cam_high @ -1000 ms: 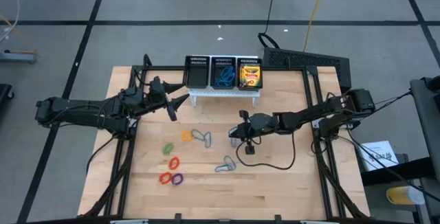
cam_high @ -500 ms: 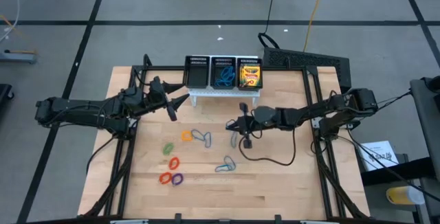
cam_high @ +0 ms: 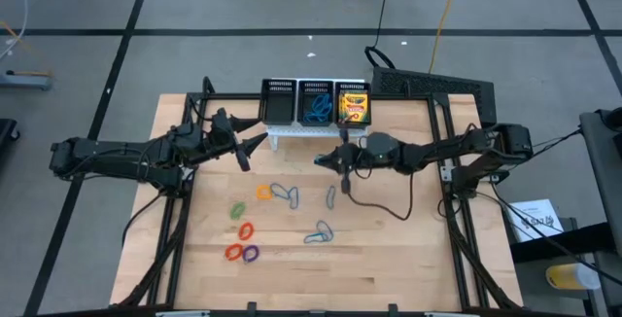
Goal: Pick & Place Office Desk Supplies
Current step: Put the blue rubber band into the middle black bin
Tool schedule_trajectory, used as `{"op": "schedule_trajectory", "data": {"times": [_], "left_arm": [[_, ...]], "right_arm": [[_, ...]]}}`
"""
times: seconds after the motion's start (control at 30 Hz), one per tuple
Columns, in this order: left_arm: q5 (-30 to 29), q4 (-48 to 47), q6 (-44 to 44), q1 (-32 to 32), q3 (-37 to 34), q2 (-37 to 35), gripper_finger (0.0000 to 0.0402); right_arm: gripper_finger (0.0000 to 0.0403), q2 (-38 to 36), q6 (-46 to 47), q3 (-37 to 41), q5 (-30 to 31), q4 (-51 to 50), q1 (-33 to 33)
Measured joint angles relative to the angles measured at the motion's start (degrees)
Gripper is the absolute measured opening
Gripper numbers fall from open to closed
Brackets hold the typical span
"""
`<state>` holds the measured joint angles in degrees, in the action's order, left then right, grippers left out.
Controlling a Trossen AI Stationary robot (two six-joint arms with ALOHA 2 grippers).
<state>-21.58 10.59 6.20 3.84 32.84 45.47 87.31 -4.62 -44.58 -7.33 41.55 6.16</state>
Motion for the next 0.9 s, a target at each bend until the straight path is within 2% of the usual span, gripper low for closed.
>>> {"op": "schedule_trajectory", "data": {"times": [0.1, 0.27, 0.5, 0.73, 0.9], "left_arm": [[0.0, 0.0, 0.0, 0.0, 0.0, 0.0, 0.0244], [0.0, 0.0, 0.0, 0.0, 0.0, 0.0, 0.0244], [0.0, 0.0, 0.0, 0.0, 0.0, 0.0, 0.0244], [0.0, 0.0, 0.0, 0.0, 0.0, 0.0, 0.0244], [0.0, 0.0, 0.0, 0.0, 0.0, 0.0, 0.0244]], "right_arm": [[0.0000, 0.0, 1.4, -0.8, -1.9, 0.6, 2.7], [0.0000, 0.0, 2.2, -6.0, -4.8, -5.4, 6.6], [0.0000, 0.0, -0.9, -11.5, -5.0, -8.8, 11.3], [0.0000, 0.0, -0.6, -12.0, -4.7, -9.5, 16.2], [0.0000, 1.4, 0.3, -12.0, -4.7, -8.5, 17.1]]}}
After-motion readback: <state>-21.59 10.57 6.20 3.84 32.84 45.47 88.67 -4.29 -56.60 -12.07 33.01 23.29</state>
